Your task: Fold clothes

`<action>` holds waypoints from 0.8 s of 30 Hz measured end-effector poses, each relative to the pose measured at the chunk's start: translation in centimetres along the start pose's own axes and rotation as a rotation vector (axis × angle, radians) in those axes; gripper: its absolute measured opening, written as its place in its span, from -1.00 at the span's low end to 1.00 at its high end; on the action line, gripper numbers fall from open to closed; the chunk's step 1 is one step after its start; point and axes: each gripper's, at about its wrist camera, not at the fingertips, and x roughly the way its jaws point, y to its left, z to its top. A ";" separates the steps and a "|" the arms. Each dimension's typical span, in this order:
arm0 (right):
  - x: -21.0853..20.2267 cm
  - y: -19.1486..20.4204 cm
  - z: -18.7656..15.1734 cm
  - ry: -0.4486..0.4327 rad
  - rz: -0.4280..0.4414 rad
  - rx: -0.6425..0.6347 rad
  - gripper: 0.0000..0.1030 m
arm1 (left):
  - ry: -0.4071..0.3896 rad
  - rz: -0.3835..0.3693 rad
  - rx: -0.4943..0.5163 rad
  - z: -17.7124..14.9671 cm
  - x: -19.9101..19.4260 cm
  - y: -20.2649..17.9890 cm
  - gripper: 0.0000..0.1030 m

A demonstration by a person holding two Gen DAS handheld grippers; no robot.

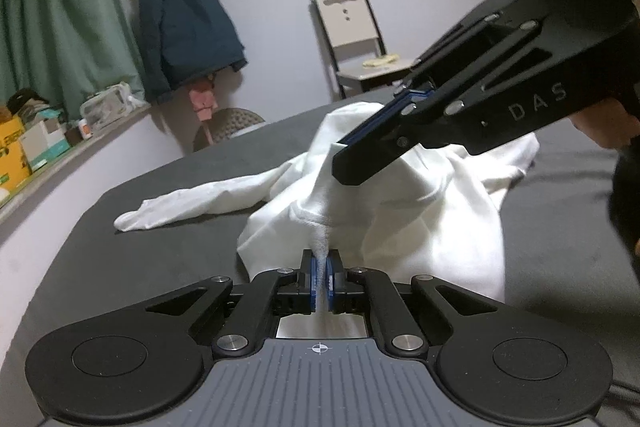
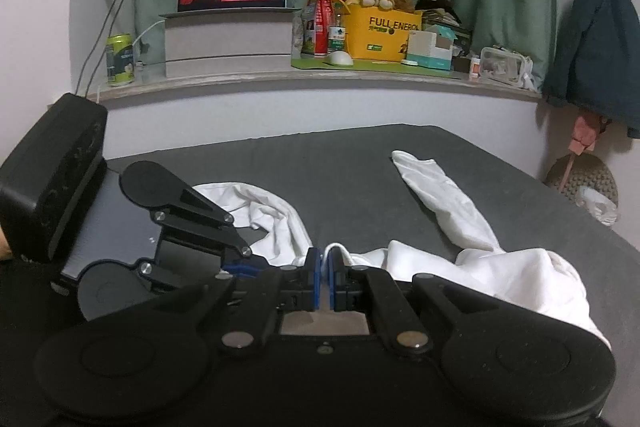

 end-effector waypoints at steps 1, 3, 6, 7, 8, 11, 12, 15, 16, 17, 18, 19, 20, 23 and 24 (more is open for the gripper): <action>0.2 0.1 0.1 -0.001 -0.007 0.002 -0.91 | -0.008 0.016 -0.006 -0.1 0.1 0.1 -0.90; 0.7 0.4 0.2 -0.002 -0.021 0.006 -0.91 | -0.038 0.056 -0.004 -0.4 0.1 0.2 -0.90; 1.6 0.9 0.5 -0.002 -0.053 0.004 -0.91 | -0.080 0.091 0.002 -0.9 -0.1 0.5 -0.90; 1.9 1.1 0.6 -0.002 -0.059 0.003 -0.91 | -0.089 0.084 -0.008 -1.1 -0.1 0.9 -0.90; 2.2 1.2 0.8 -0.002 -0.065 0.005 -0.91 | -0.098 0.077 -0.018 -1.2 -0.2 1.3 -0.90; 2.8 1.7 1.3 -0.005 -0.076 0.003 -0.91 | -0.129 0.063 -0.053 -1.6 -0.2 2.6 -0.90; 2.9 1.9 1.4 -0.005 -0.078 0.000 -0.91 | -0.132 0.065 -0.065 -1.7 -0.1 2.9 -0.90; 3.4 2.4 1.9 -0.004 -0.086 -0.009 -0.91 | -0.144 0.054 -0.107 -2.0 0.0 3.7 -0.90; 3.6 2.5 2.1 -0.004 -0.089 -0.012 -0.91 | -0.151 0.050 -0.114 -2.1 0.0 3.9 -0.90; 3.7 2.7 2.2 -0.004 -0.092 -0.017 -0.91 | -0.155 0.049 -0.118 -2.1 0.1 4.0 -0.90; 3.7 2.9 2.3 -0.002 -0.096 -0.024 -0.91 | -0.159 0.048 -0.122 -2.1 0.3 4.1 -0.90; 3.8 3.0 2.4 0.000 -0.098 -0.028 -0.91 | -0.159 0.051 -0.126 -2.0 0.4 4.2 -0.90; 3.8 3.2 2.5 0.000 -0.100 -0.029 -0.91 | -0.153 0.059 -0.131 -1.9 0.5 4.3 -0.90; 3.9 3.4 2.7 -0.003 -0.103 -0.024 -0.91 | -0.134 0.078 -0.156 -1.6 0.4 4.7 -0.90; 4.0 3.5 2.9 -0.005 -0.102 -0.024 -0.91 | -0.126 0.087 -0.165 -1.6 0.3 4.8 -0.90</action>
